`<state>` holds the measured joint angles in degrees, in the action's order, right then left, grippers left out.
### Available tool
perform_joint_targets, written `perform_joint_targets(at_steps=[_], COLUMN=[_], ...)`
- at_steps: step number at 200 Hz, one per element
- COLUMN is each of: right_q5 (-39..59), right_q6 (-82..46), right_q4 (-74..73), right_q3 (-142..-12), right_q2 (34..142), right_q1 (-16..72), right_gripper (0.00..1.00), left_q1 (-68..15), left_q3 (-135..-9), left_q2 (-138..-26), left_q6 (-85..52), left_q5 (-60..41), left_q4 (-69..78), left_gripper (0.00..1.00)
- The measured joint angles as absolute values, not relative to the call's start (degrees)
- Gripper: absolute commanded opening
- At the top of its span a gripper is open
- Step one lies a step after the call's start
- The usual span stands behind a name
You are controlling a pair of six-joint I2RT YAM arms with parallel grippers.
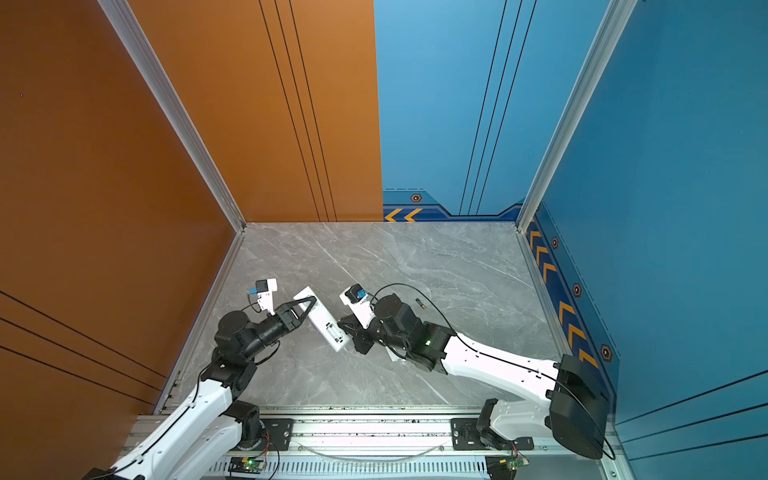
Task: Load the batteries into the remote control
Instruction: 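Carry the held AA battery with the right gripper toward the remote's open compartment, then lower the battery end into the compartment beside the spring contact with the right gripper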
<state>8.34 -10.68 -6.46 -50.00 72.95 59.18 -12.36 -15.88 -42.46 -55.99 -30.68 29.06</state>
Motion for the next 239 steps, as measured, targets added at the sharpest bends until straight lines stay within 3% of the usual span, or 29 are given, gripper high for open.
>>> perform_joint_targets(at_steps=[239], right_q5=[-0.05], right_q6=[-1.45], right_q4=[-11.79], right_q3=[-50.19], right_q2=[76.66], right_q1=[64.14], right_gripper=[0.00], left_q1=[-13.65], left_q3=[-15.09], left_q2=[-42.54], left_q6=[-61.17], left_q5=[-30.70], left_q4=[39.35], left_gripper=[0.00])
